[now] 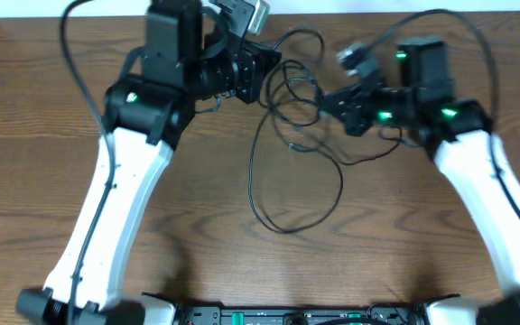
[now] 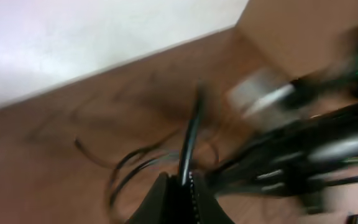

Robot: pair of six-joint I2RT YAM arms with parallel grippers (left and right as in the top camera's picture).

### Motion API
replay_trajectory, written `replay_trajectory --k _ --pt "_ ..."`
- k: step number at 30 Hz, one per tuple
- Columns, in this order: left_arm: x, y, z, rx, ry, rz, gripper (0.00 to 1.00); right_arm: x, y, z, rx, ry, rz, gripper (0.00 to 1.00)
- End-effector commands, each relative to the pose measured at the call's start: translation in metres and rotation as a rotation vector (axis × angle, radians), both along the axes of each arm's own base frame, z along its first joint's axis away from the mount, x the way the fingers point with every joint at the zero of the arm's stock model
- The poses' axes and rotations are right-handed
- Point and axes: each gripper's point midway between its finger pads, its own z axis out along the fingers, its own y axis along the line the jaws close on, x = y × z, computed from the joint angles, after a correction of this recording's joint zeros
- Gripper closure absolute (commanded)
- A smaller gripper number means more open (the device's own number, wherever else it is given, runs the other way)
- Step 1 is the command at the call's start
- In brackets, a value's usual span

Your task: Untangle cables

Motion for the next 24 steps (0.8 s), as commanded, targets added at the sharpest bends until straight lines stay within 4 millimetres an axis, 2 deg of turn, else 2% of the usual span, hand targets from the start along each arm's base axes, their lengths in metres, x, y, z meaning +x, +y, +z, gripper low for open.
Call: replay_trajectory --k 1,6,10,17,24 --pt "0.023 0.008 -0.032 0.094 0.044 0.074 0.92 -0.014 -0.020 0.038 0.045 -0.061 -0.037 0.99" --pt "0.033 0.009 -0.075 0.164 0.129 0.064 0.92 -0.021 -0.055 0.063 0.047 -0.116 -0.128 0.99" --pt "0.044 0.028 -0.101 0.245 0.179 0.142 0.92 -0.022 -0.087 0.073 0.044 -0.134 -0.220 0.99" --pt "0.056 0.079 -0.105 0.279 0.207 0.265 0.92 -0.017 -0.137 0.067 0.033 -0.091 -0.366 0.99" --pt "0.066 0.151 -0.108 0.268 0.256 0.420 0.92 -0.015 -0.180 0.061 0.019 -0.061 -0.497 0.99"
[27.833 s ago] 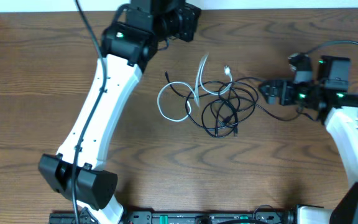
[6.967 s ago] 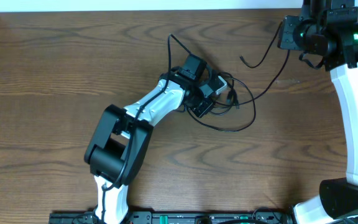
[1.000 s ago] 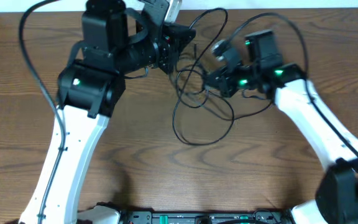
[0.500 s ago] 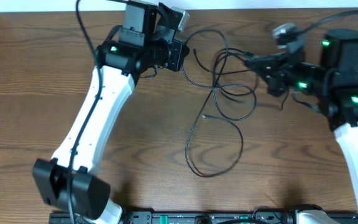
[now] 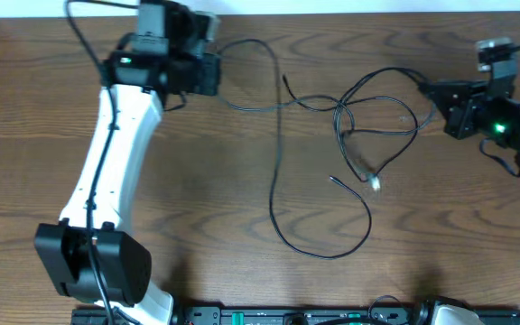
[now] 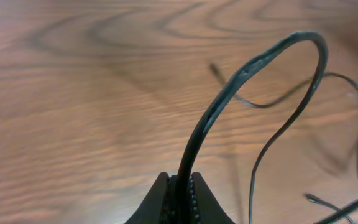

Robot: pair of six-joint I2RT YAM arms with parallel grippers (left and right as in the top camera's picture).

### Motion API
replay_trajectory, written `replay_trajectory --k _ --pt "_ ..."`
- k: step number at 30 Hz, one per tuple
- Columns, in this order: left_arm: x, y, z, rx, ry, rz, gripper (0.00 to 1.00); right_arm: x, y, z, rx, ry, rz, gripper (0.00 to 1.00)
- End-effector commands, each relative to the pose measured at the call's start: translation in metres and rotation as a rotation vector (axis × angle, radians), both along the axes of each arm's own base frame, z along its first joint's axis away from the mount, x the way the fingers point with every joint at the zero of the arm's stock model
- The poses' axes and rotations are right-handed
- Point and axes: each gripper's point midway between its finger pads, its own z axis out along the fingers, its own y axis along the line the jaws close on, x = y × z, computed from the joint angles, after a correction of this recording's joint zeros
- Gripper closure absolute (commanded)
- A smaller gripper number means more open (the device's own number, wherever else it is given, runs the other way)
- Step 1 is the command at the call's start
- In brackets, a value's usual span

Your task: Untangle cables

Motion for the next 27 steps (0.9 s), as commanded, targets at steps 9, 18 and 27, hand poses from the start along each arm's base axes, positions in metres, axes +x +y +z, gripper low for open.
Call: replay_trajectory --k 9,18,27 --pt "0.007 0.121 0.027 -0.064 -0.054 0.272 0.92 -0.010 -0.089 -0.015 -0.044 0.083 -0.304 0.99" --pt "-0.007 0.215 0.047 -0.117 -0.109 0.532 0.92 -0.039 -0.161 -0.039 -0.074 0.233 -0.624 0.99" --pt "-0.027 0.250 0.083 -0.264 -0.202 0.590 0.92 -0.042 -0.164 -0.041 -0.066 0.247 -0.647 0.99"
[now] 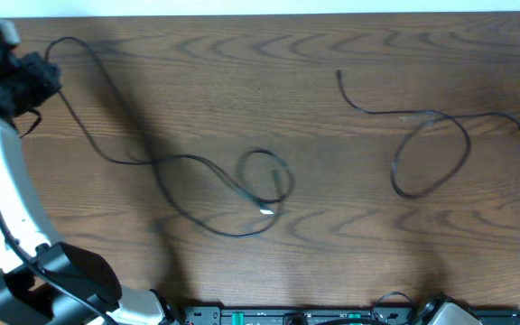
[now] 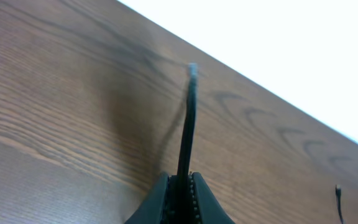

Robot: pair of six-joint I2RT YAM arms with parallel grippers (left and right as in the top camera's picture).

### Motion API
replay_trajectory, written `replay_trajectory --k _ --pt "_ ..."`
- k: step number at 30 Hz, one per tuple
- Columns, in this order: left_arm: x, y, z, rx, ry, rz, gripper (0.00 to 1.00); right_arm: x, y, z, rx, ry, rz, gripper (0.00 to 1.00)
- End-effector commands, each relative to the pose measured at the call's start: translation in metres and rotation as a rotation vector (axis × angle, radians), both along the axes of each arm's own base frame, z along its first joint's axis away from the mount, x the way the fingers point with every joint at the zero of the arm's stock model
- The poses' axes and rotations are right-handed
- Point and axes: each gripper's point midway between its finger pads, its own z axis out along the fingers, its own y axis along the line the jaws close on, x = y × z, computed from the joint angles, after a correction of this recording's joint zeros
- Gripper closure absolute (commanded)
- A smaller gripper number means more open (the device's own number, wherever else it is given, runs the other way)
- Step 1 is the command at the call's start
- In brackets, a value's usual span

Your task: Untangle cables

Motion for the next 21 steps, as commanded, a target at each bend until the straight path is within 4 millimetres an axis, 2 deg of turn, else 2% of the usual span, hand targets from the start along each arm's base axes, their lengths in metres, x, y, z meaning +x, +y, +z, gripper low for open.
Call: replay_trajectory --k 1,6,11,16,19,21 --pt "-0.003 -0.013 0.033 -0.041 -0.089 -0.030 0.92 0.000 0.004 0.003 0.009 -0.008 -0.005 0.99" --pt "0.001 -0.039 0.048 -0.060 -0.137 -0.112 0.92 0.008 0.027 0.002 0.036 -0.013 0.073 0.99" --pt "0.007 -0.076 0.051 -0.065 -0.140 -0.196 0.92 0.023 0.058 -0.006 0.047 0.006 0.176 0.99" --pt "0.013 -0.129 0.053 -0.095 -0.146 -0.332 0.91 0.036 0.083 -0.012 0.052 0.015 0.257 0.99" --pt "0.014 -0.161 0.053 -0.104 -0.140 -0.406 0.91 0.039 0.091 -0.014 0.054 0.021 0.281 0.99" --pt "0.013 -0.181 0.052 -0.108 -0.134 -0.451 0.91 0.037 0.090 -0.017 0.047 0.038 0.264 0.99"
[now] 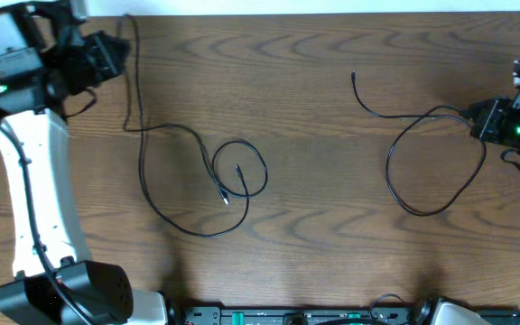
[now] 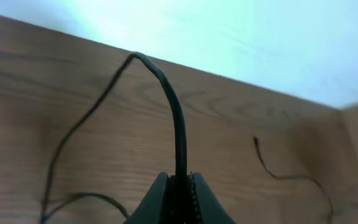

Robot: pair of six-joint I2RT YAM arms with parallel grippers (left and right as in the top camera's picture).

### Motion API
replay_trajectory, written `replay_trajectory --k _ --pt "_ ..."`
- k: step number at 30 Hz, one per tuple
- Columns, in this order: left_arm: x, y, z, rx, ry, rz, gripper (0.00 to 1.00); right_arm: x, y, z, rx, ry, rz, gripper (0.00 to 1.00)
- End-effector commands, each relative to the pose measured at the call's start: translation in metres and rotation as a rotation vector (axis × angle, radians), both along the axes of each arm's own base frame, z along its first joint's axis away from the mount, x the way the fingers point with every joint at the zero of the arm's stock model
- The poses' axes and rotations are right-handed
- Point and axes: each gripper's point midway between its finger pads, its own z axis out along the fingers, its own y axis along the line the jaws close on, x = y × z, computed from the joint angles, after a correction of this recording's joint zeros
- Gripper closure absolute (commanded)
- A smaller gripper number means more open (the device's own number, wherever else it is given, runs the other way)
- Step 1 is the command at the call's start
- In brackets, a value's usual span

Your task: Untangle cables

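Note:
Two thin black cables lie apart on the brown wooden table (image 1: 314, 271). The left cable (image 1: 141, 171) runs from my left gripper (image 1: 118, 52) down the table's left half and curls into a small loop near the middle. In the left wrist view the left gripper (image 2: 179, 186) is shut on this cable (image 2: 178, 124), which arches up and falls away to the left. The right cable (image 1: 389, 170) makes one wide open loop on the right half; its end reaches my right gripper (image 1: 478, 117), which looks shut on it. That cable's free tip (image 2: 263, 163) shows far off.
A white wall (image 2: 229, 37) borders the table's far edge. A black rail with electronics (image 1: 296, 316) runs along the front edge. The left arm's white links (image 1: 39, 190) stretch along the left side down to its base (image 1: 61, 298).
The left gripper has moved in from the far left edge towards the back, and its cable lies slacker and more bunched. The right gripper has come in from the right edge, still holding its cable.
Both grippers were close together at the back middle with the cables in one knot. Then they were far apart with the cables still crossed in the middle. Then they stood at opposite edges with two separate cables. Now both are slightly further in, and the cables lie slack.

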Motion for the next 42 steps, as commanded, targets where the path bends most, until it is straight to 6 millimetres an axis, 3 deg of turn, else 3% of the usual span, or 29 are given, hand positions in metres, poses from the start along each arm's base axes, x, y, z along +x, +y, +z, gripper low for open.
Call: replay_trajectory --k 1,7,12,18,26,36,37,42 --pt "-0.007 -0.045 0.020 -0.017 -0.040 -0.109 0.91 -0.002 0.000 -0.005 -0.011 0.028 -0.024 0.99" --pt "-0.015 -0.110 0.020 -0.019 -0.041 -0.258 0.91 -0.014 -0.022 -0.030 -0.082 0.159 -0.127 0.99" --pt "-0.029 -0.161 0.021 -0.021 -0.045 -0.380 0.91 -0.018 -0.028 -0.053 -0.060 0.265 -0.187 0.99" --pt "-0.046 -0.207 0.023 -0.023 -0.061 -0.492 0.91 -0.023 -0.043 -0.084 -0.070 0.404 -0.310 0.99" --pt "-0.056 -0.233 0.027 -0.024 -0.084 -0.557 0.91 -0.015 -0.045 -0.126 -0.130 0.532 -0.320 0.99" --pt "-0.057 -0.235 0.027 -0.024 -0.083 -0.562 0.91 -0.014 -0.057 -0.175 -0.154 0.669 -0.375 0.99" --pt "-0.057 -0.235 0.027 -0.024 -0.083 -0.562 0.91 -0.014 -0.057 -0.178 -0.157 0.675 -0.376 0.97" --pt "-0.057 -0.235 0.027 -0.022 -0.084 -0.564 0.91 -0.008 -0.064 -0.181 -0.168 0.659 -0.416 0.45"
